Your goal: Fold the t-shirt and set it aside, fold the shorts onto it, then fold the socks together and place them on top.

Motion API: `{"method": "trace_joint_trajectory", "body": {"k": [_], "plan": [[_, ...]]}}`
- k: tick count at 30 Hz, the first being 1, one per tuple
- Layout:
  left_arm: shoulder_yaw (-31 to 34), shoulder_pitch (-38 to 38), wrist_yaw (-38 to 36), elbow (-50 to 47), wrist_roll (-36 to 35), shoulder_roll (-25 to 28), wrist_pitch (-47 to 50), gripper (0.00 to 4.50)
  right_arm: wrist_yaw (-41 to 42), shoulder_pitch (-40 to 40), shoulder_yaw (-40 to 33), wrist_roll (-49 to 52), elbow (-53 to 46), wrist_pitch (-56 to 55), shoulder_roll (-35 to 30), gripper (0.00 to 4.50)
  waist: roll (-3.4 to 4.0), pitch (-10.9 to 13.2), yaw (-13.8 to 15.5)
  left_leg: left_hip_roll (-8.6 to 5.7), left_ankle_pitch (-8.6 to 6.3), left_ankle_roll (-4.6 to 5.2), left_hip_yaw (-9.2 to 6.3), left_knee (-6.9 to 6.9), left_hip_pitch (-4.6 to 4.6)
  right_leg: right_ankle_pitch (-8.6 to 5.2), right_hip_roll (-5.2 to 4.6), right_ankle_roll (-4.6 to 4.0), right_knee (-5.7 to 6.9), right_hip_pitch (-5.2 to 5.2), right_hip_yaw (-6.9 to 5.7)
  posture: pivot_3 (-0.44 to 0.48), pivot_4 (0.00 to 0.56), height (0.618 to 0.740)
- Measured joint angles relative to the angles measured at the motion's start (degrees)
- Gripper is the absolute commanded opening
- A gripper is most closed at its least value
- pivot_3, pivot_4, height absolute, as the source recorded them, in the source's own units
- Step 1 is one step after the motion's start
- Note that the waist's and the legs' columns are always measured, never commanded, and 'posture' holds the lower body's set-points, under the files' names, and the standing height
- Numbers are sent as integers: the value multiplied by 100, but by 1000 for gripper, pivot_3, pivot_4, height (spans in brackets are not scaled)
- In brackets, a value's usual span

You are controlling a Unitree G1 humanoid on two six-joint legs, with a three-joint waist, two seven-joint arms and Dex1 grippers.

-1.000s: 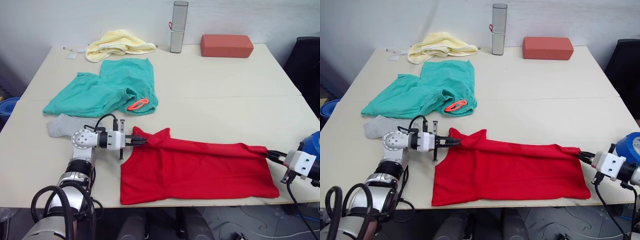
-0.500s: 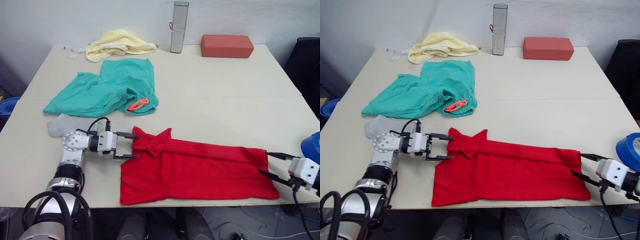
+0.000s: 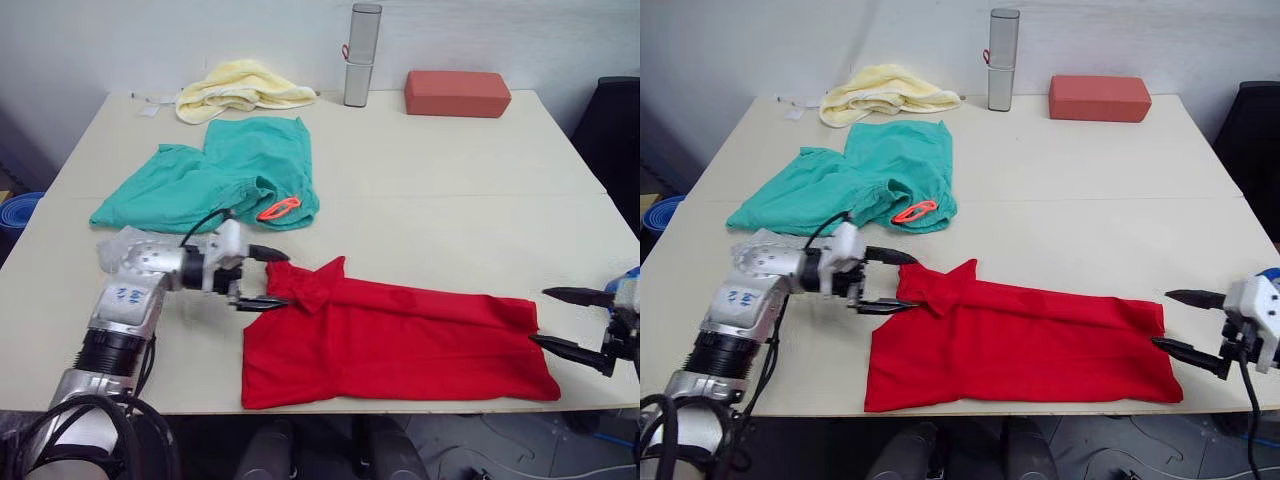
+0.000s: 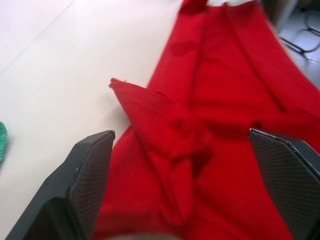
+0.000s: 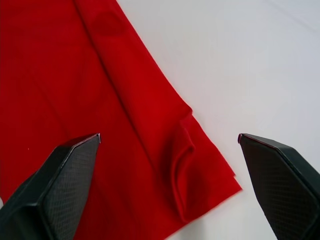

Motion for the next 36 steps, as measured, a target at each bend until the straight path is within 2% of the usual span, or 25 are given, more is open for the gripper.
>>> {"method": "trace_joint_trajectory", "body": {"k": [5,13,16,19,22,27,34,36], "plan": [[-253,-120,1023,-505,307,-317,1206,4488,-368,-535,454,-461,-65,615,-4,4500,-1,1,-17,1,5,-9,6,0,-4,0,8,0,16,-10,3,0,150,740],[-572,-160,1444,-558,527,-472,1728,4488,-508,-1044,1042,-1007,-15,920,79,4500,-3,2,15,-2,9,-13,6,6,-4,0,8,0,19,-8,0,0,150,740],[-636,-161,1473,-556,543,-466,1828,4500,-560,-1150,1177,-1176,57,884,185,3892,-3,2,5,-2,9,-14,7,6,-4,0,8,0,18,-8,1,0,150,740],[-648,-161,1497,-554,549,-466,1864,4500,-618,-1187,1216,-1241,171,802,291,2839,-3,2,2,-2,10,-15,7,5,-3,0,8,0,19,-9,1,0,150,740],[-649,-161,1491,-554,546,-464,1879,3877,-634,-1196,1216,-1293,201,768,295,1776,-3,2,0,-2,10,-15,8,6,-3,0,8,0,18,-8,1,0,150,740],[-646,-158,1411,-551,527,-464,1810,2296,-654,-1193,1188,-1336,255,468,427,16,-3,2,-2,-2,10,-16,9,5,-3,0,9,0,19,-8,0,0,150,740],[-494,-138,1182,-310,499,-454,1098,34,-494,-1108,939,-1169,279,274,477,0,-3,2,-3,-2,10,-16,9,6,-1,0,8,0,7,-7,-1,0,150,740],[-453,-109,1139,-247,501,-456,862,34,-529,-1112,908,-1169,373,157,515,0,-3,2,-7,-2,10,-16,9,5,-1,0,8,0,7,-7,-1,0,150,740]]}}
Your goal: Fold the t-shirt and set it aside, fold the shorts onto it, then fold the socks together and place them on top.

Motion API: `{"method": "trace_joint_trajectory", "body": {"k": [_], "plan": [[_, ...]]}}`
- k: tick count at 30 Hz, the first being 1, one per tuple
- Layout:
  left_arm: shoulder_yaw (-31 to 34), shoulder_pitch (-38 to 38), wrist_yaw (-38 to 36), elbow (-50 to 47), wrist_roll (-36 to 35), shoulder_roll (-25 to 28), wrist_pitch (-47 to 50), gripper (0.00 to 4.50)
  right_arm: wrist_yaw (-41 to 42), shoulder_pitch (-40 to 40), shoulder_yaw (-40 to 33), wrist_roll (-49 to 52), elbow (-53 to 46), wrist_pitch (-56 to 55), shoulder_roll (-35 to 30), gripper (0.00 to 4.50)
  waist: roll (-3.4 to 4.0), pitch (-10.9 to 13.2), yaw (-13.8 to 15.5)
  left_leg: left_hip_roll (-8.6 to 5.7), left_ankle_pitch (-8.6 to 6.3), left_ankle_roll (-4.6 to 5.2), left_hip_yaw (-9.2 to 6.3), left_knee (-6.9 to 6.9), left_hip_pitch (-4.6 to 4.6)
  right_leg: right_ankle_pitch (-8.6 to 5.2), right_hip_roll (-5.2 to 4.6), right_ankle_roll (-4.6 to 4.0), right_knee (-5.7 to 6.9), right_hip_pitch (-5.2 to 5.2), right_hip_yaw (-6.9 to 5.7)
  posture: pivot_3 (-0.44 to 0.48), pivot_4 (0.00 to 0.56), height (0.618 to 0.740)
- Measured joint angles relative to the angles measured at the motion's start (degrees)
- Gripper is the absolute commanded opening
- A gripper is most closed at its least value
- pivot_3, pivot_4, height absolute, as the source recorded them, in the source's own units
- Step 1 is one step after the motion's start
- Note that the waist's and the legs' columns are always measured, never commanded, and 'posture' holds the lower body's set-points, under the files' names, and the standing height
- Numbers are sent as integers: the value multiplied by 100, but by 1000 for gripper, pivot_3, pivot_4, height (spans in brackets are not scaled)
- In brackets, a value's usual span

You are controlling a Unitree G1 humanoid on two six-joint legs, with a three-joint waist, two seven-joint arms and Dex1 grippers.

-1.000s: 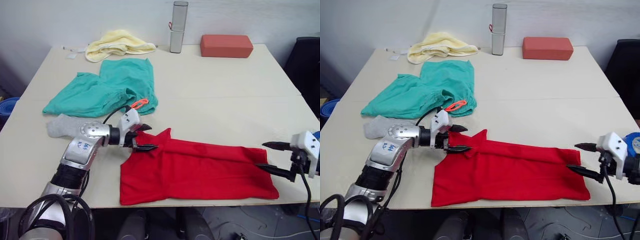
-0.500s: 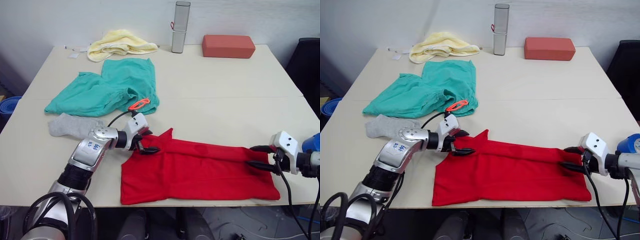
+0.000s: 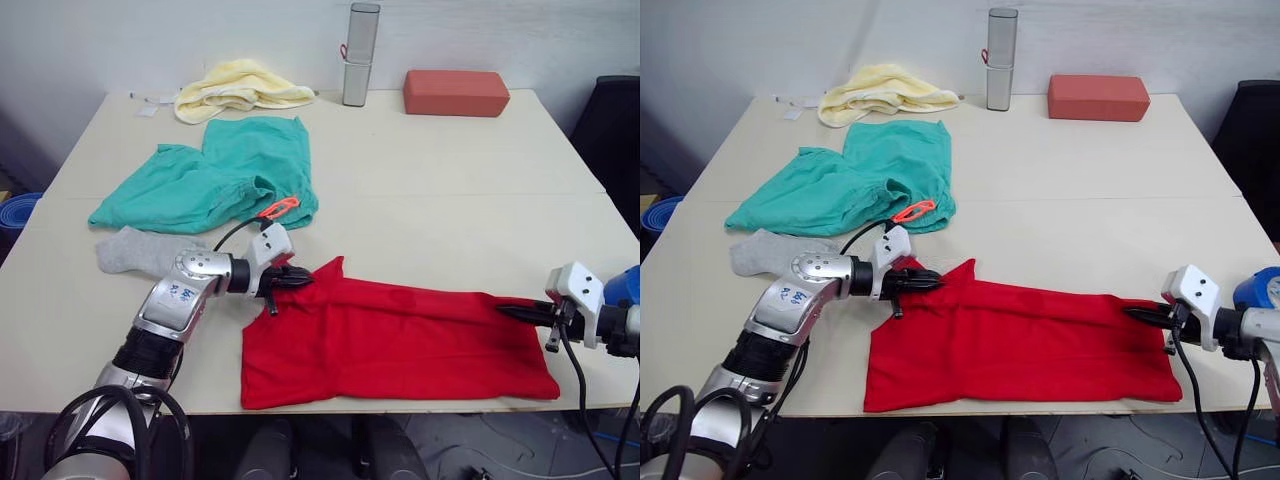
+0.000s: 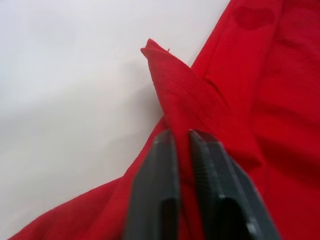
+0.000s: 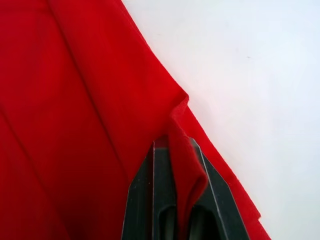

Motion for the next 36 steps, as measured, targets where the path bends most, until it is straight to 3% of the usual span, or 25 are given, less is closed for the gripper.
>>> {"method": "trace_joint_trajectory", "body": {"k": [10,13,19,30,36], "plan": [[235,152,-433,214,-159,163,-582,34,192,86,-158,86,65,-370,97,0,0,0,-5,1,0,0,0,-1,0,0,0,0,3,0,0,0,150,740],[321,170,-504,189,-303,203,-395,633,195,154,-158,90,65,-361,165,0,0,0,-5,0,0,1,0,1,0,0,-2,0,2,1,2,0,150,740],[296,172,-500,188,-301,159,-549,2534,179,150,-158,95,60,-362,204,0,0,0,-3,0,0,1,-1,0,0,0,-1,0,3,1,1,0,150,740],[340,529,-734,-111,-221,512,-875,2534,185,102,-157,105,55,-343,212,0,1,0,-9,1,0,1,-2,-3,0,0,-3,0,0,-1,2,0,150,740],[688,1070,-1187,99,-144,713,-3567,2534,168,230,-158,133,33,-328,213,0,3,-2,-14,2,-1,0,-1,-7,2,-1,-8,-3,-11,0,2,0,150,740]]}}
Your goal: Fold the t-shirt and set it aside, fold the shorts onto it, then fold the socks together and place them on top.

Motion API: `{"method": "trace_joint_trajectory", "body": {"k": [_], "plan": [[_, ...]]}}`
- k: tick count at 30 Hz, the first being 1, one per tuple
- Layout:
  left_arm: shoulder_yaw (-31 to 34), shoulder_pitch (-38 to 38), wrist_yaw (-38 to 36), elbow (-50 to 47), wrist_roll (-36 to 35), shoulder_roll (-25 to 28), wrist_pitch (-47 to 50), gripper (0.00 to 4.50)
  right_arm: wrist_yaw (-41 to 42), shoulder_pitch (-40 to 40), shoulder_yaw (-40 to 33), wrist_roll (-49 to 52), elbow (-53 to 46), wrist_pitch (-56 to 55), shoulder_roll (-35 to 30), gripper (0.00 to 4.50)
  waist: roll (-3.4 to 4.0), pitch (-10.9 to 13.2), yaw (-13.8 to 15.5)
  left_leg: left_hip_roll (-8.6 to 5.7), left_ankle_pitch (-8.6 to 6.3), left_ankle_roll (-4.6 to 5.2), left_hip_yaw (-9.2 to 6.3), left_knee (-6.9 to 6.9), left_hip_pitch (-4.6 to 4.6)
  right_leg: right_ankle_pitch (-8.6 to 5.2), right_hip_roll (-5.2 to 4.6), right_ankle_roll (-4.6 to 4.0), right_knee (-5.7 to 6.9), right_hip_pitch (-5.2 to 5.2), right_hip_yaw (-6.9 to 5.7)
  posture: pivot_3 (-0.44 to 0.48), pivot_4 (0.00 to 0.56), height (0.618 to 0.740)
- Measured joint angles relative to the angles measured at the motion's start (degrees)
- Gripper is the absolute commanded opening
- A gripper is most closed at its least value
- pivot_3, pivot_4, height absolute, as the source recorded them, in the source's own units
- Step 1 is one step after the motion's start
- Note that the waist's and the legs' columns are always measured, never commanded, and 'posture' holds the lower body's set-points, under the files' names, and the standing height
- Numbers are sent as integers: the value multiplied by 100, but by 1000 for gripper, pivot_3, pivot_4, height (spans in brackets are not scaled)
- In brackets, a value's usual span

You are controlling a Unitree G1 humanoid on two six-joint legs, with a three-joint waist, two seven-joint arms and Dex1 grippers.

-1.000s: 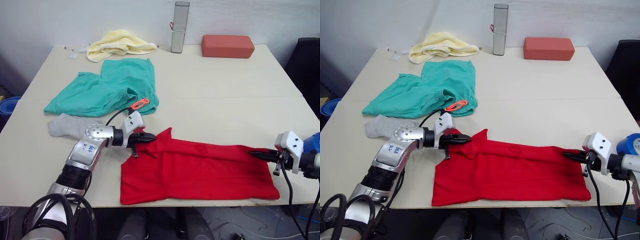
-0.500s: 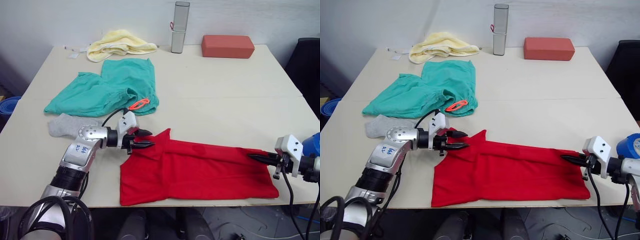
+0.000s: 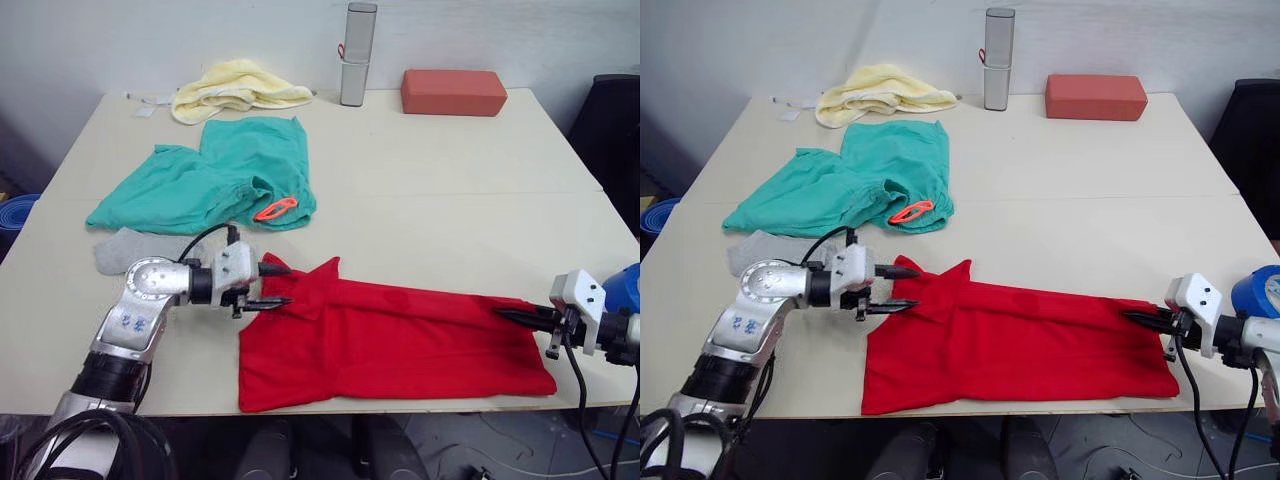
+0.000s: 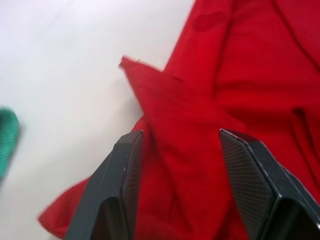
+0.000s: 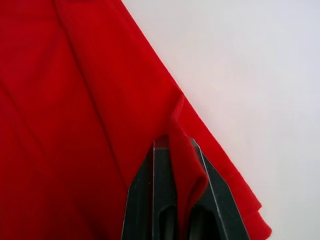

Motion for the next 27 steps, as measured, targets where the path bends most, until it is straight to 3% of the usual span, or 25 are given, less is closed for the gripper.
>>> {"method": "trace_joint_trajectory", "body": {"k": [3,6,14,17,23,27], "plan": [[-32,103,-257,484,96,-40,-1142,2534,-34,33,0,7,-97,35,2,0,1,-1,12,0,-2,3,-2,0,0,0,-3,-1,-1,1,-2,0,150,740],[-123,-16,-196,921,306,-227,-1649,2534,-53,61,0,19,-171,90,7,0,0,0,27,-1,-5,9,-4,2,-2,0,-4,-1,-1,2,-4,0,150,740],[-527,-501,57,1467,859,-532,-2103,2534,-62,80,0,66,-209,106,10,0,1,0,-9,1,-5,10,4,1,-2,0,5,0,5,0,-4,0,150,740],[-597,-501,50,1477,859,-554,-2117,1938,-64,80,0,74,-214,114,10,0,1,0,2,1,-5,10,4,2,-2,1,5,1,6,0,-4,0,150,740],[-593,-500,-87,1478,793,-413,-2046,71,-51,115,0,107,-224,123,10,0,1,-1,4,0,-5,11,3,2,-2,1,3,1,5,0,-3,0,150,740],[-591,-500,-143,1566,743,-350,-2030,26,-33,118,0,129,-224,123,10,0,1,0,4,0,-6,11,2,3,-2,1,3,1,4,0,-3,0,150,740]]}}
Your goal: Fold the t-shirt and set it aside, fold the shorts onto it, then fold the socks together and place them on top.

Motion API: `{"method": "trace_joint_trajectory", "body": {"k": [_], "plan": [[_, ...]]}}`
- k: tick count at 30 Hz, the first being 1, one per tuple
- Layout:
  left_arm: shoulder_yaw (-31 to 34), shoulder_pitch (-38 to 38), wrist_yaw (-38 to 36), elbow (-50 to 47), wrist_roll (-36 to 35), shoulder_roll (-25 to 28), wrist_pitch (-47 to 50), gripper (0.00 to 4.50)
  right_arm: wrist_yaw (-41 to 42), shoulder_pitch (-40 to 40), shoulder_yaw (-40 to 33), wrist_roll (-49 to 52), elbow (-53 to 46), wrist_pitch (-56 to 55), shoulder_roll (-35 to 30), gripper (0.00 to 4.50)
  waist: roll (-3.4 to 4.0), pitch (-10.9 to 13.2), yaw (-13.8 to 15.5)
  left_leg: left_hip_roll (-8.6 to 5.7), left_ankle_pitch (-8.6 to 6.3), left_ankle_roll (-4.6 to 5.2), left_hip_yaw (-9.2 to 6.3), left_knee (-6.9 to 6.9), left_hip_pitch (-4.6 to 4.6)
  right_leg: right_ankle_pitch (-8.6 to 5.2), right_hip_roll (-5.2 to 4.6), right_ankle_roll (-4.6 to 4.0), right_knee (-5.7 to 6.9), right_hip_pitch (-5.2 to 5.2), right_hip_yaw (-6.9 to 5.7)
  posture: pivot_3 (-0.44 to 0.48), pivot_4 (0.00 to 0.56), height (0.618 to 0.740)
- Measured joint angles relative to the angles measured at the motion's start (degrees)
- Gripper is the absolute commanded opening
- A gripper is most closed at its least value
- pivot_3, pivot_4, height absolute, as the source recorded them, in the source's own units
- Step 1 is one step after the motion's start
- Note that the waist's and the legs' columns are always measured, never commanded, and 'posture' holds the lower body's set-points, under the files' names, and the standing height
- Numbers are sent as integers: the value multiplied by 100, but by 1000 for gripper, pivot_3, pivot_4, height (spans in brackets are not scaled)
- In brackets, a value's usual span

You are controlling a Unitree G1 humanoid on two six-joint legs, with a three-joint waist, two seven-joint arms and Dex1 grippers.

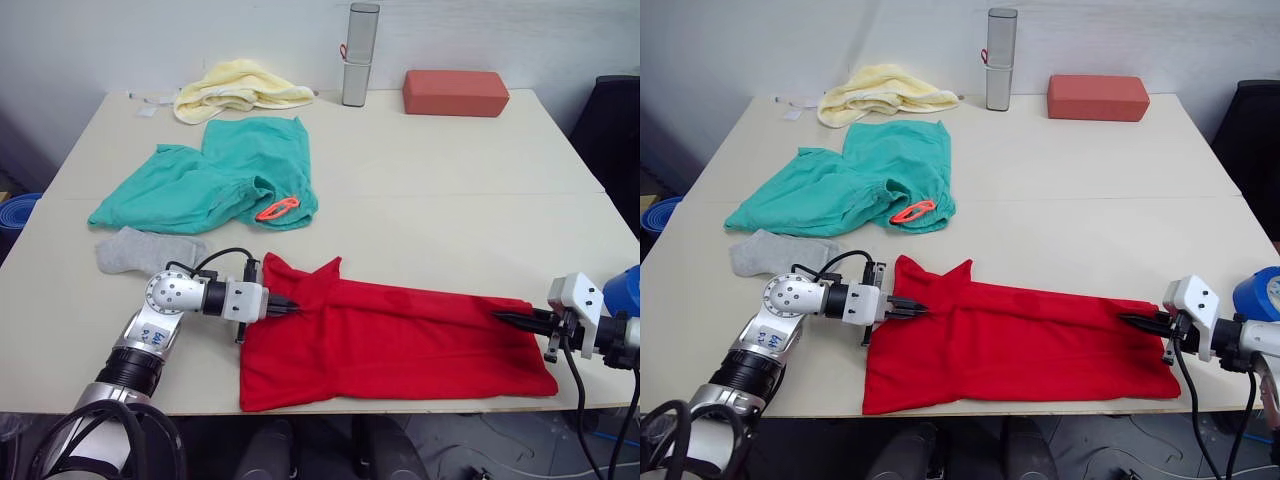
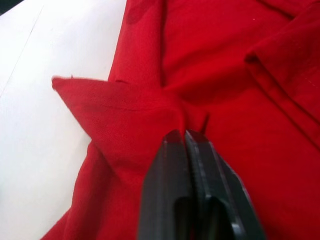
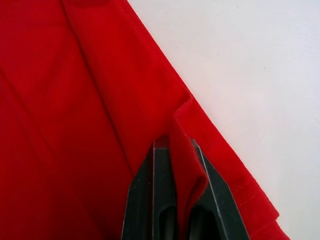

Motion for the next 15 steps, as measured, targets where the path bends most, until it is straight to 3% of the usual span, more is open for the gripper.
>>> {"method": "trace_joint_trajectory", "body": {"k": [8,15], "plan": [[190,-48,-339,58,-597,51,238,26,131,78,-98,164,-83,0,0,0,0,0,-2,0,0,0,-2,-1,0,0,0,0,0,0,0,0,150,740],[526,506,-1211,-593,-1528,605,768,26,588,558,-687,403,-395,-503,-2,0,0,0,-13,4,-1,-1,-6,-5,1,0,-1,-1,-4,3,-2,0,150,740]]}}
